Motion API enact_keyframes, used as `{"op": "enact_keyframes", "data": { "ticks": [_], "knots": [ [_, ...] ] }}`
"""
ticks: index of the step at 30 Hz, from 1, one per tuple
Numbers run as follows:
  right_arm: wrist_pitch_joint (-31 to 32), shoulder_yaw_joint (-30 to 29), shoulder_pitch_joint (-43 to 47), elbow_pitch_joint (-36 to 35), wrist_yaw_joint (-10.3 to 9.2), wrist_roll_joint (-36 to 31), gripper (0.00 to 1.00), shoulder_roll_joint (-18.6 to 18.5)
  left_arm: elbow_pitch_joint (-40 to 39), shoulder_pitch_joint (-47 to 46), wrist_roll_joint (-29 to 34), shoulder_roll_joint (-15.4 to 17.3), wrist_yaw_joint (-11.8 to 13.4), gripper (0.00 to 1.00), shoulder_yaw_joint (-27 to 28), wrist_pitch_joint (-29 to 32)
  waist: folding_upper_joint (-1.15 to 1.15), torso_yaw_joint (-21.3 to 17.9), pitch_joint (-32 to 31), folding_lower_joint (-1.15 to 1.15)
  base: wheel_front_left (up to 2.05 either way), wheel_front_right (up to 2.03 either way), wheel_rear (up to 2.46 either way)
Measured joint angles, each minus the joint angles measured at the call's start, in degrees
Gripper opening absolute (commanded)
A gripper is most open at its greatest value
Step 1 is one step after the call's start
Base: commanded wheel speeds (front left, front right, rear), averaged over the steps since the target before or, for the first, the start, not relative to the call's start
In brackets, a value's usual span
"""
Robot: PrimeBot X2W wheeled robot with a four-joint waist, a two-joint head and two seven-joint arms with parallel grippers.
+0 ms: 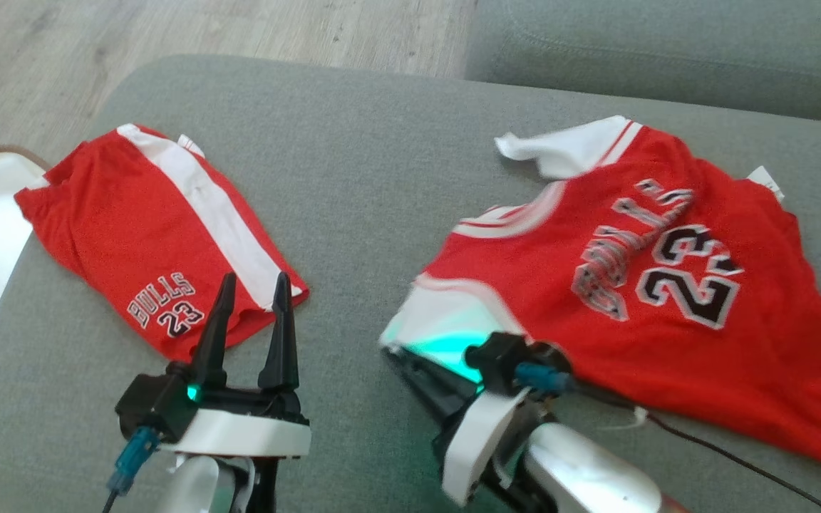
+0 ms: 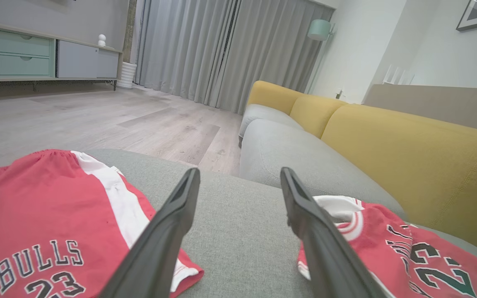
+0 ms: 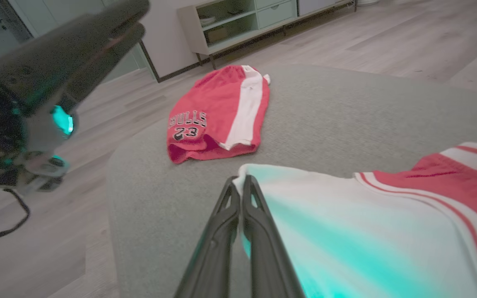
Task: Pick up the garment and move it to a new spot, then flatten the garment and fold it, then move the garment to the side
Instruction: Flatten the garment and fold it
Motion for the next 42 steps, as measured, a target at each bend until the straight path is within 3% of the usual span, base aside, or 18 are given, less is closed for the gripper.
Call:
{"op": "enact_keyframes", "data": {
  "ticks": [3, 4, 8, 12, 18, 22, 26, 34, 42],
  "knots": [
    [-0.77, 6.08, -0.98, -0.80, 0.00, 3.42, 0.00, 0.03, -0.01, 0.13, 0.44, 0.00, 0.00, 1.00, 0.21, 0.00, 0.00, -0.57, -0.91, 0.00, 0.00, 0.00, 0.00],
    [-0.82, 7.06, -1.35, -0.30, 0.00, 3.33, 1.00, -0.01, 0.00, 0.23, 0.57, 0.00, 0.00, 1.00, 0.27, 0.00, 0.00, -0.71, -1.10, 0.00, 0.00, 0.00, 0.00],
    [-2.76, 7.83, -2.09, 1.69, 0.00, 3.82, 1.00, 0.02, 0.00, 0.42, 0.88, 0.00, 0.00, 1.00, 0.67, 0.00, 0.00, -1.46, -1.58, 0.00, 0.00, 0.00, 0.00],
    [-6.23, 1.42, -2.12, 3.52, 0.00, 3.19, 1.00, 0.09, -0.13, 0.63, 0.89, 0.01, 0.02, 1.00, 1.35, 0.00, 0.00, -2.83, -1.79, 0.00, 0.00, 0.00, 0.00],
    [-8.57, -19.45, -0.52, 1.98, 0.00, -4.19, 1.00, -0.79, -1.04, 1.04, 0.90, 0.01, 0.35, 1.00, 1.85, 0.00, 0.00, -5.58, -1.95, 0.00, 0.00, 0.00, 0.00],
    [-8.83, -35.34, 6.82, -5.42, 0.00, -12.39, 1.00, -0.92, -1.30, 1.90, 0.90, 0.01, 0.44, 1.00, 2.37, 0.00, 0.00, -7.68, -2.26, 0.00, 0.00, 0.00, 0.00],
    [-8.87, -44.53, 15.82, -8.50, 0.00, -17.34, 1.00, -0.19, -1.34, 2.10, 0.90, 0.01, 0.42, 1.00, 2.79, 0.00, 0.00, -9.69, -2.52, 0.00, 0.00, 0.00, 0.00],
    [-8.87, -45.81, 20.15, -12.17, 0.00, -14.75, 1.00, 1.07, -1.22, 2.29, 0.90, 0.01, 0.15, 1.00, 2.58, 0.00, 0.00, -11.70, -2.35, 0.00, 0.00, 0.00, 0.00],
    [-7.66, -45.92, 16.88, -12.28, 0.00, -16.50, 1.00, 1.07, -1.15, 1.90, 0.87, 0.01, -0.07, 1.00, 0.93, 0.00, 0.00, -9.66, -0.59, 0.00, 0.00, 0.00, 0.00]
  ]
}}
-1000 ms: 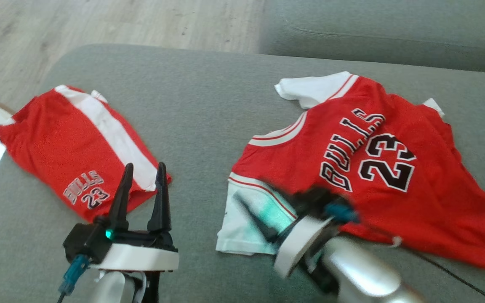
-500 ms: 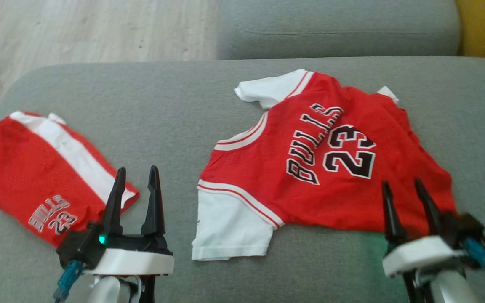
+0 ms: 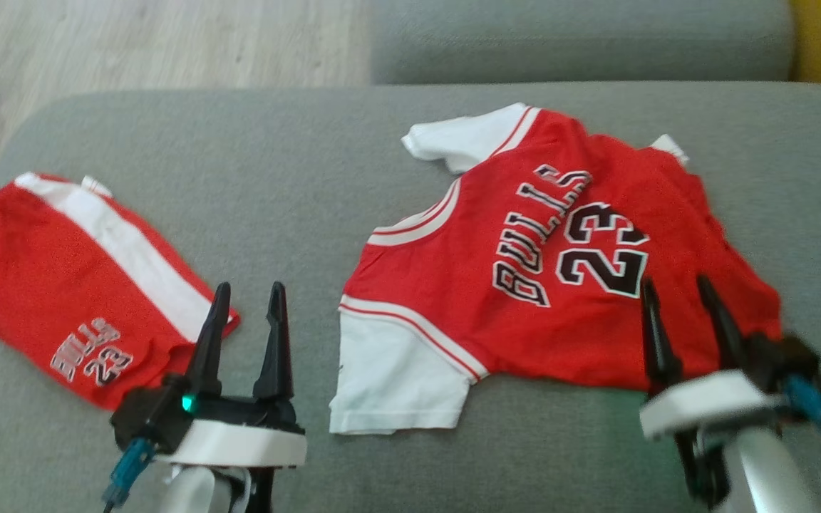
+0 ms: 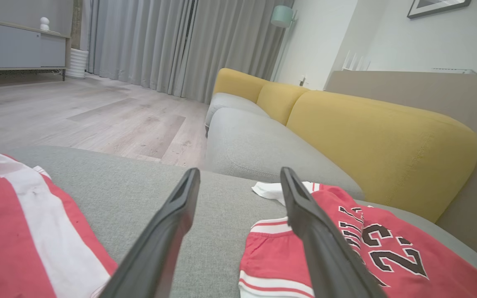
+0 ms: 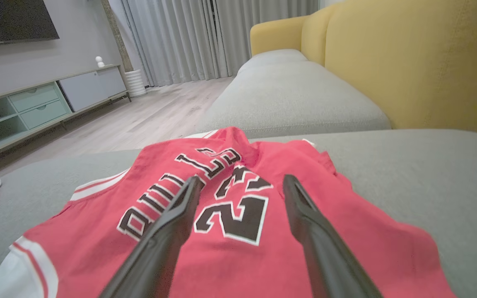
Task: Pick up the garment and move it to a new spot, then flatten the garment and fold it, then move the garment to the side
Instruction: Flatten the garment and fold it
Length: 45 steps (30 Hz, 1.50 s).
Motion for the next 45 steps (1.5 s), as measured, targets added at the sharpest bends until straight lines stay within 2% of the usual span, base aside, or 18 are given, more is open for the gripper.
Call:
{"op": "enact_keyframes", "data": {
  "ticks": [4, 8, 13, 15, 16, 24, 30, 31, 32, 36, 41, 45],
  "knots": [
    [4.56, -0.69, -7.30, 0.86, 0.00, -3.92, 1.00, -0.03, -0.01, -1.75, -0.19, 0.00, 0.00, 1.00, -1.37, 0.00, 0.00, 1.97, 2.25, 0.01, 0.00, 0.00, 0.00],
    [11.73, -1.88, -16.68, 4.83, 0.00, -6.75, 1.00, -0.04, -0.01, -4.10, -1.27, -0.04, -0.01, 1.00, -2.60, 0.00, 0.00, 4.39, 5.09, 0.02, 0.00, 0.00, 0.00],
    [20.64, -10.29, -29.05, 13.68, 0.00, -12.03, 1.00, -1.15, -0.03, -6.45, -2.71, -0.10, 0.00, 1.00, -4.46, 0.00, 0.00, 7.98, 8.61, 0.02, 0.00, 0.00, 0.00],
    [21.81, -13.08, -32.90, 16.92, 0.00, -14.38, 1.00, -2.31, -0.03, -6.93, -3.23, -0.12, 0.00, 1.00, -5.35, 0.00, 0.00, 9.43, 9.90, 0.01, 0.00, 0.00, 0.00],
    [21.81, -13.08, -32.90, 16.92, 0.00, -14.38, 1.00, -2.31, -0.03, -6.93, -3.23, -0.12, 0.00, 1.00, -5.35, 0.00, 0.00, 9.43, 9.90, 0.01, 0.00, 0.00, 0.00],
    [27.14, -18.79, -42.46, 30.43, 0.00, -18.78, 1.00, -4.88, -0.07, -9.43, -4.36, -0.20, 0.04, 1.00, -7.47, 0.00, 0.00, 13.90, 14.32, 0.02, 0.00, 0.00, 0.00],
    [28.82, -22.61, -46.92, 36.15, 0.00, -23.02, 1.00, -7.09, -0.13, -10.42, -5.13, -0.22, 0.15, 1.00, -8.55, 0.00, 0.00, 16.11, 16.68, 0.01, 0.00, 0.00, 0.00],
    [28.87, -22.84, -47.66, 36.77, 0.00, -23.26, 0.78, -7.12, -0.12, -10.42, -5.13, -0.24, 0.15, 1.00, -8.60, 0.00, 0.00, 16.36, 16.93, 0.01, 0.00, 0.00, 0.00],
    [28.91, -22.85, -48.49, 37.42, 0.00, -23.66, 0.00, -7.22, -0.12, -10.42, -5.13, -0.26, 0.16, 1.00, -8.64, 0.00, 0.00, 16.54, 17.12, 0.01, 0.00, 0.00, 0.00],
    [27.08, -22.72, -50.11, 39.30, 0.00, -24.68, 0.00, -7.17, -0.11, -10.44, -5.17, -0.27, 0.51, 1.00, -8.69, 0.00, 0.00, 16.76, 17.38, 0.01, 0.00, 0.00, 0.00],
    [20.22, -22.50, -52.19, 40.16, 0.00, -25.30, 0.00, -7.16, -0.11, -10.91, -5.72, -0.31, 0.57, 1.00, -9.01, 0.00, 0.00, 16.91, 17.28, 0.00, 0.00, 0.00, 0.00],
    [15.44, -20.91, -56.26, 40.22, 0.00, -28.20, 0.00, -8.02, -0.14, -11.07, -5.83, -0.33, 0.57, 1.00, -9.44, 0.00, 0.00, 17.41, 17.25, 0.00, 0.00, 0.00, 0.00]
  ]
}}
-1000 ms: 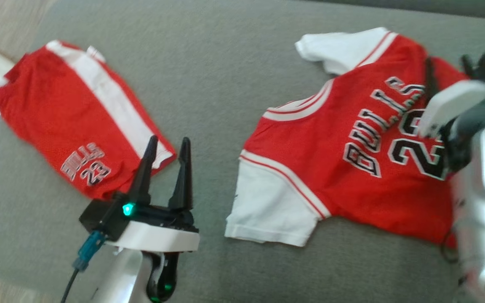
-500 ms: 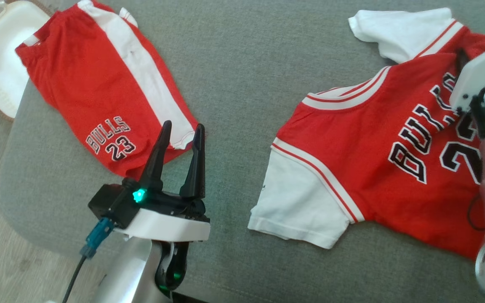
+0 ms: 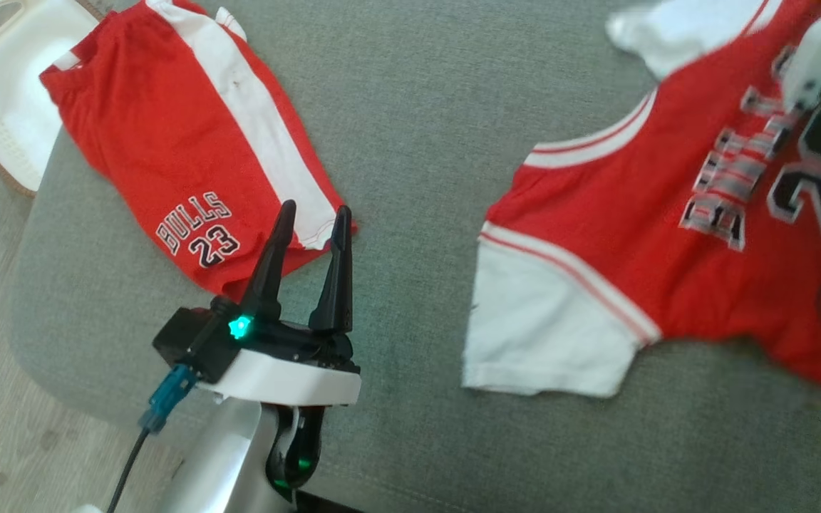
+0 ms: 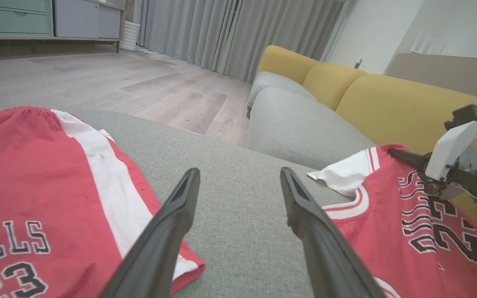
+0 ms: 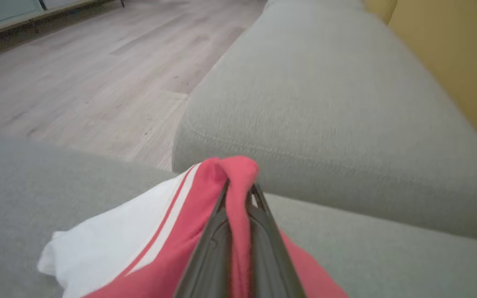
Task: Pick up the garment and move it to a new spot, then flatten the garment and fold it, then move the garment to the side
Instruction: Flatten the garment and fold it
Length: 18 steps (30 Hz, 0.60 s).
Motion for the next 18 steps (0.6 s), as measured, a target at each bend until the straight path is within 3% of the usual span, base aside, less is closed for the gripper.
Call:
{"op": "enact_keyframes", "data": {
  "ticks": [3, 4, 5, 12, 18],
  "knots": [
    [-2.89, 0.30, -2.61, -0.03, 0.00, -2.77, 0.00, -1.09, -0.10, 0.01, -0.48, -0.01, 0.00, 1.00, -0.18, 0.00, 0.00, 0.47, 0.08, 0.00, 0.00, 0.00, 0.00],
    [-3.47, 0.03, -3.20, -0.04, 0.00, -3.56, 0.23, -1.30, -0.11, 0.01, -0.48, -0.01, 0.01, 1.00, -0.19, 0.00, 0.00, 0.61, 0.10, 0.00, 0.00, 0.00, 0.00],
    [-4.15, -0.22, -3.49, -0.03, 0.00, -4.37, 1.00, -1.41, -0.11, 0.01, -0.48, -0.01, 0.01, 1.00, -0.19, 0.00, 0.00, 0.70, 0.08, 0.00, 0.00, 0.00, 0.00],
    [-8.80, -3.14, -3.19, 1.91, 0.00, -8.46, 1.00, -0.27, 0.11, 0.19, -0.45, -0.04, 0.15, 1.00, 0.34, 0.00, 0.00, -0.05, -1.76, 0.00, 0.00, 0.00, 0.00],
    [-14.90, -3.23, 1.35, 3.05, 0.00, -7.40, 1.00, 3.38, 0.12, 0.96, 0.48, -0.07, 0.49, 1.00, 2.85, 0.00, 0.00, -2.98, -4.78, 0.00, 0.00, 0.00, 0.00]
  ]
}}
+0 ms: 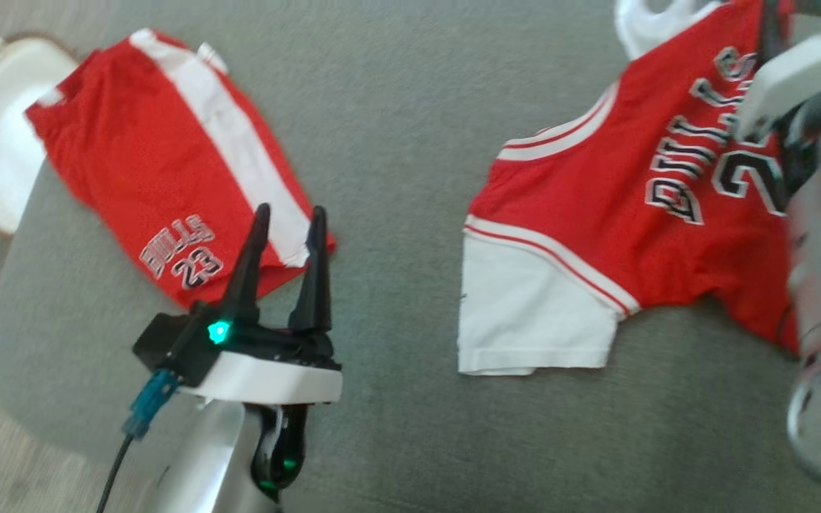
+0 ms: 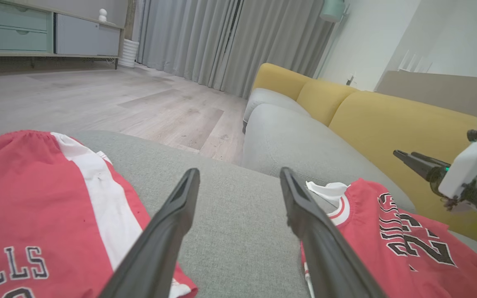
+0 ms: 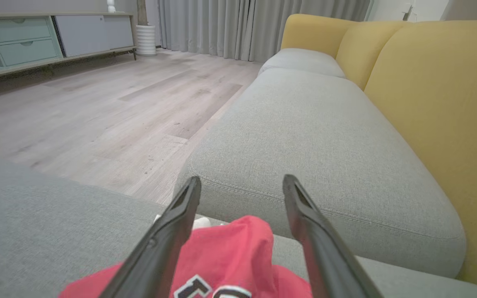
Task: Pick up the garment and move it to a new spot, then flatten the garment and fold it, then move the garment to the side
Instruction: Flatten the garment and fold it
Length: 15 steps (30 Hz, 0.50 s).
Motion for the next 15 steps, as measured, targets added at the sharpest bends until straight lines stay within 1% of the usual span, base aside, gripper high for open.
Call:
{"op": "enact_keyframes", "data": {
  "ticks": [4, 5, 8, 12, 14, 15],
  "knots": [
    [-1.59, 2.12, 3.81, -0.25, 0.00, 5.16, 1.00, 2.07, 0.11, 1.83, 0.92, 0.00, -0.01, 1.00, 1.91, 0.00, 0.00, -2.81, -2.49, 0.00, 0.00, 0.00, 0.00],
    [-1.58, 2.86, 5.20, -1.41, 0.00, 7.27, 1.00, 2.50, 0.36, 2.15, 1.03, 0.01, -0.02, 1.00, 2.08, 0.00, 0.00, -3.49, -3.24, 0.00, 0.00, 0.00, 0.00],
    [-1.66, 7.03, 11.04, -8.82, 0.00, 15.24, 1.00, 3.36, 0.46, 3.34, 1.78, 0.00, 0.01, 1.00, 3.60, 0.00, 0.00, -5.72, -5.36, -0.02, 0.00, 0.00, 0.00],
    [-1.75, 15.85, 22.23, -18.61, 0.00, 25.92, 1.00, 3.37, 0.64, 4.38, 1.85, -0.01, -0.05, 1.00, 4.59, 0.00, 0.00, -9.02, -7.60, -0.01, 0.00, 0.00, 0.00],
    [-1.76, 18.37, 28.97, -23.08, 0.00, 29.29, 1.00, 3.80, 0.64, 5.02, 2.33, 0.02, -0.05, 1.00, 5.09, 0.00, 0.00, -10.58, -8.73, -0.01, 0.00, 0.00, 0.00],
    [-1.76, 18.37, 28.97, -23.08, 0.00, 29.29, 1.00, 3.80, 0.64, 5.02, 2.33, 0.02, -0.05, 1.00, 5.09, 0.00, 0.00, -10.58, -8.73, -0.01, 0.00, 0.00, 0.00]
  ]
}}
